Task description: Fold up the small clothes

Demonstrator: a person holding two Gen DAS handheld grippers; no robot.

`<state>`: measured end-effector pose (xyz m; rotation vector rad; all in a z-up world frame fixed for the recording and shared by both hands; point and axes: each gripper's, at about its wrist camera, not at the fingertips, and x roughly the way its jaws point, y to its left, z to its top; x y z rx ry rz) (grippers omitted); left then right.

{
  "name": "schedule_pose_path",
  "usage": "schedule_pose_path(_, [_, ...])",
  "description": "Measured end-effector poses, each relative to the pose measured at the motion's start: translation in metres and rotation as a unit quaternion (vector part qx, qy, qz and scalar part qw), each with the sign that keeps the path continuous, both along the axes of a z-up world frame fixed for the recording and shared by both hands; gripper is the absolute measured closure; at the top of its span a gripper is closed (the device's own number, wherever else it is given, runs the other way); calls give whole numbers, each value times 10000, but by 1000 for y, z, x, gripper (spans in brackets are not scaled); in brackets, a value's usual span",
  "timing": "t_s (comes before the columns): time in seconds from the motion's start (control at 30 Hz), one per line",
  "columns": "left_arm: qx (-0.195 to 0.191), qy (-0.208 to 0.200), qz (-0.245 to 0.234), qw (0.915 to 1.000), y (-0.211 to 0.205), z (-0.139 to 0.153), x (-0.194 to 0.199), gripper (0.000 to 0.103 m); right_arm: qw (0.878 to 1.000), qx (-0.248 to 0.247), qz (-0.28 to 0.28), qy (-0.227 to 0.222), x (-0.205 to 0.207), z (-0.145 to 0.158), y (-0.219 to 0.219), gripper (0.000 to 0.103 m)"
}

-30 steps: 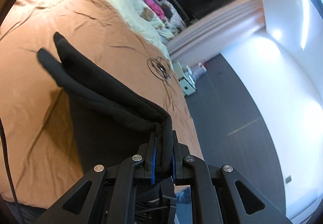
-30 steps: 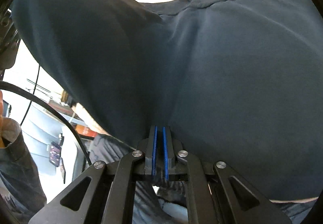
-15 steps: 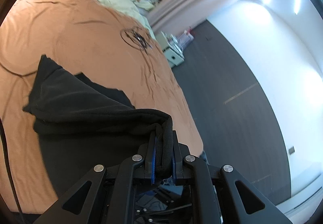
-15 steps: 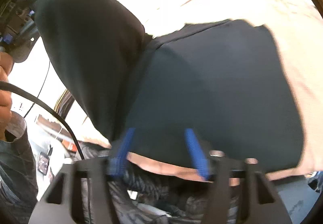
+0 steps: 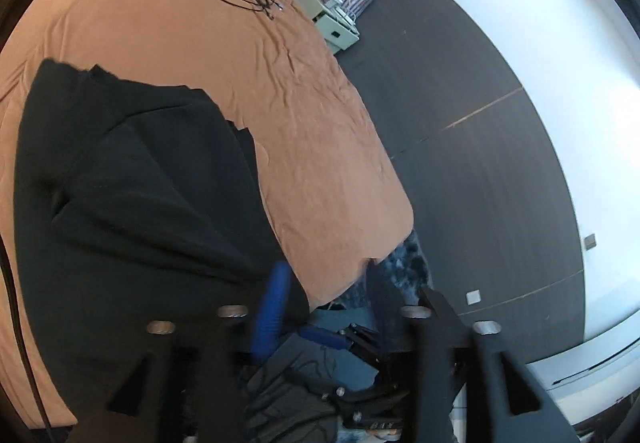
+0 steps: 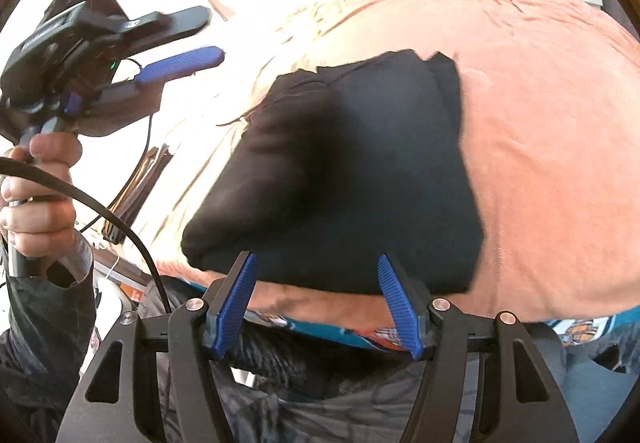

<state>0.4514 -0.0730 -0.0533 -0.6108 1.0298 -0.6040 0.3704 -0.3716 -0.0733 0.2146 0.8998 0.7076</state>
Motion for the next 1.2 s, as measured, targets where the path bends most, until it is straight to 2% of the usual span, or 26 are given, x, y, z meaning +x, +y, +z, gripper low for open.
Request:
schedule_pose_path(0.13, [148, -60, 291, 9995, 26, -5, -13, 41, 10000, -32, -84, 20, 2, 5, -12, 42])
schedule_pose_path(0.3, [567, 44, 681, 9961, 67, -23, -30, 41, 9998, -176, -52, 29, 14, 11, -7, 42])
schedule_pose_path(0.6, [979, 528, 1436, 9834, 136, -72, -60, 41, 9981, -562, 195, 151, 50, 9, 25, 43])
schedule_pose_path(0.7, [994, 669, 1595, 9799, 146, -85, -70, 41, 9965, -754, 301, 209, 62, 6, 38, 62])
schedule_pose_path(0.8, [1067, 819, 1645, 9772, 153, -101, -81, 41, 9925, -1077, 577, 15, 66, 8, 57, 65])
schedule_pose_path(0.87, [1088, 927, 1636, 9761, 153, -112, -81, 41, 9873, -1413, 714, -121, 69, 10, 69, 73])
schedule_pose_path(0.93, [1111, 1028, 1610, 9753, 151, -120, -80, 41, 9830, -1673, 729, -219, 72, 13, 75, 93])
schedule_pose_path(1.1, [1294, 1011, 1441, 9758, 136, -122, -76, 41, 9875, -1437, 466, -456, 71, 35, 58, 97])
schedule_pose_path(1.2, [1406, 945, 1352, 9762, 130, -120, -76, 41, 9906, -1270, 356, -349, 69, 36, 45, 97])
